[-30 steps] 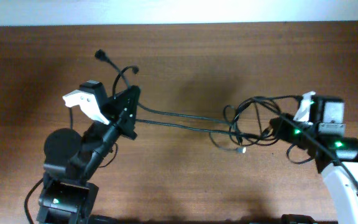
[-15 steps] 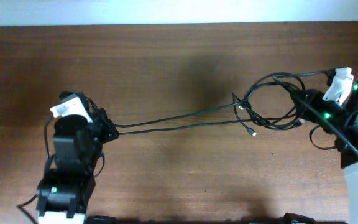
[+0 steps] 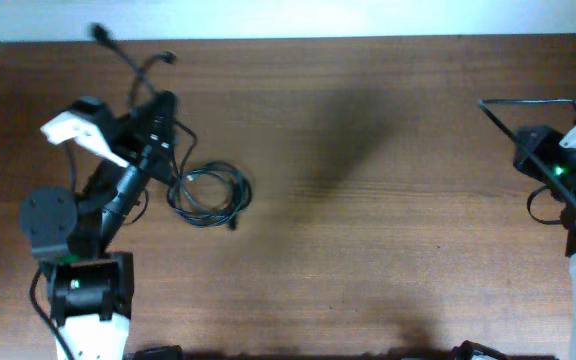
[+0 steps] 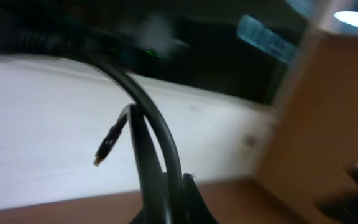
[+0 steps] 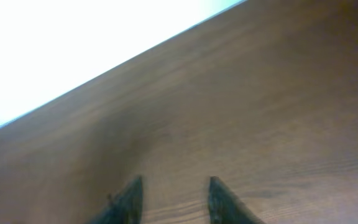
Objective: Untangle cables
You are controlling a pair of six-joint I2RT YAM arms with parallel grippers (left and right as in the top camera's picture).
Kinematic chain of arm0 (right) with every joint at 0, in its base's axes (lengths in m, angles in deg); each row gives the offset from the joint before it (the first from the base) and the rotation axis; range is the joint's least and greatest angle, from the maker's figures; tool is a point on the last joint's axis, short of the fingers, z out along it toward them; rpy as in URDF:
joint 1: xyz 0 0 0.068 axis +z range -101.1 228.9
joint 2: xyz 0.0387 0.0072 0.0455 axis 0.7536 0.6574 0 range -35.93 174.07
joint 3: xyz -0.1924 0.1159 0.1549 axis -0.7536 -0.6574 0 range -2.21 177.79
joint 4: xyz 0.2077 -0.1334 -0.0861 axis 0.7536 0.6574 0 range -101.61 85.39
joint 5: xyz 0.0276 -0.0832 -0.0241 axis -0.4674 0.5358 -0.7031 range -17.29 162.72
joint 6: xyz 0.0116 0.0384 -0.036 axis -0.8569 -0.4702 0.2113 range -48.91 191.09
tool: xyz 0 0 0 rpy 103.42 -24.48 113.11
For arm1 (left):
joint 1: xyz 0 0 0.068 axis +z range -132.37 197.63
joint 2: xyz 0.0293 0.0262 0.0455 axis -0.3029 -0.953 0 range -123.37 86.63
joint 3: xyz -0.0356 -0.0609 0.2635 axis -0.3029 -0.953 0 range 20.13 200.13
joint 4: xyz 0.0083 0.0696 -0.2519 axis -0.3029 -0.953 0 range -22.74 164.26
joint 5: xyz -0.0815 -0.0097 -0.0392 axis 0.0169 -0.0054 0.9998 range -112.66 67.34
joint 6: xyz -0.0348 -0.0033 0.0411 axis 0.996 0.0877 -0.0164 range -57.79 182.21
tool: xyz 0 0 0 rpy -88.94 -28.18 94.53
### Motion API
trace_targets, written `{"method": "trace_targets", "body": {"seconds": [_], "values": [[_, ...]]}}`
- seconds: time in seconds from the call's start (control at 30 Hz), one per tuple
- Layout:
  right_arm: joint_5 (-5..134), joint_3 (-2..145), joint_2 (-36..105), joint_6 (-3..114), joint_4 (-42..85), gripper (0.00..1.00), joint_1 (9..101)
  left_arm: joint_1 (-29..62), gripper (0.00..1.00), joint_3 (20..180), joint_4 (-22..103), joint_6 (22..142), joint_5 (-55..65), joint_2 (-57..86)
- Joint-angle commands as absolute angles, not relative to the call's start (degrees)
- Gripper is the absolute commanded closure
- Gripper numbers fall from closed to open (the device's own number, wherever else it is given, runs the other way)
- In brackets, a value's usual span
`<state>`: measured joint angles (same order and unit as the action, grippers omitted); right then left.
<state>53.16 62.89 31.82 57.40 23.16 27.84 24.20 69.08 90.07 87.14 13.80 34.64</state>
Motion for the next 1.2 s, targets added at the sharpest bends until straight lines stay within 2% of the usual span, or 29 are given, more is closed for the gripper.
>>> {"method": "trace_targets", "body": {"seconds": [0.0, 0.07, 0.1, 0.13, 0.17, 0.27, 0.33, 0.4, 0.53, 0.6, 0.7, 0.73, 0.77, 0.8, 0.83, 0.97, 1.1, 1.17], "values": [[43.04, 64.12, 31.73, 57.27, 23.73, 0.49, 27.89, 23.63, 1.00, 69.69, 102.03, 89.81, 43.57, 29.31], [38.21, 64.12, 31.73, 57.27, 25.80, 0.39, 27.91, 20.77, 1.00, 69.69, 122.29, 101.89, 45.32, 26.40], [34.41, 64.12, 31.73, 57.27, 27.31, 0.31, 27.93, 19.33, 1.00, 69.69, 131.73, 105.54, 44.23, 25.61], [28.18, 64.07, 31.78, 57.29, 29.52, 0.16, 27.95, 18.06, 0.98, 69.69, 140.04, 108.71, 41.89, 25.18], [20.79, 63.35, 32.08, 57.61, 33.45, 0.07, 29.13, 17.01, 0.94, 69.69, 145.79, 110.70, 37.41, 25.28], [19.98, 58.41, 32.91, 67.38, 33.98, 0.04, 38.01, 16.92, 0.99, 69.69, 143.19, 112.21, 29.93, 25.57], [22.74, 55.83, 34.62, 73.26, 32.16, 0.04, 46.68, 16.94, 0.99, 69.69, 141.22, 112.95, 23.97, 25.57], [28.16, 55.61, 37.07, 73.22, 32.58, 0.04, 52.37, 17.25, 0.99, 69.69, 139.89, 112.95, 20.56, 25.57], [28.62, 55.57, 44.50, 70.20, 32.47, 0.05, 62.55, 17.91, 1.00, 69.69, 138.44, 112.95, 15.77, 25.57], [28.66, 55.57, 48.32, 70.16, 32.10, 0.01, 64.30, 17.91, 0.93, 69.69, 132.83, 111.68, 13.94, 25.57], [35.24, 55.66, 49.24, 65.35, 31.42, 0.01, 62.18, 17.91, 0.84, 69.69, 104.87, 101.89, 11.18, 25.55], [38.89, 55.66, 48.61, 63.25, 31.55, 0.02, 60.56, 17.91, 0.73, 69.69, 90.27, 99.38, 6.09, 25.44], [40.75, 55.66, 47.97, 62.42, 31.92, 0.02, 59.23, 17.91, 0.56, 69.69, 81.27, 99.40, 1.85, 24.98], [41.97, 55.66, 47.10, 61.55, 32.36, 0.01, 57.48, 17.91, 0.26, 69.69, 72.63, 99.40, -3.09, 24.08], [41.95, 55.66, 46.46, 61.53, 32.58, 0.02, 56.12, 17.91, 0.01, 69.69, 65.68, 99.42, -7.46, 23.03], [41.93, 55.66, 42.95, 61.53, 33.26, 0.02, 51.82, 17.73, 0.01, 69.69, 54.75, 99.47, -7.35, 19.60], [41.99, 55.66, 36.91, 61.55, 36.73, 0.01, 50.64, 16.38, 0.01, 69.69, 51.26, 99.42, 8.67, 18.71], [42.02, 55.66, 32.21, 61.55, 39.53, 0.02, 50.64, 14.15, 0.01, 69.69, 49.18, 99.44, 11.27, 18.71]]}}
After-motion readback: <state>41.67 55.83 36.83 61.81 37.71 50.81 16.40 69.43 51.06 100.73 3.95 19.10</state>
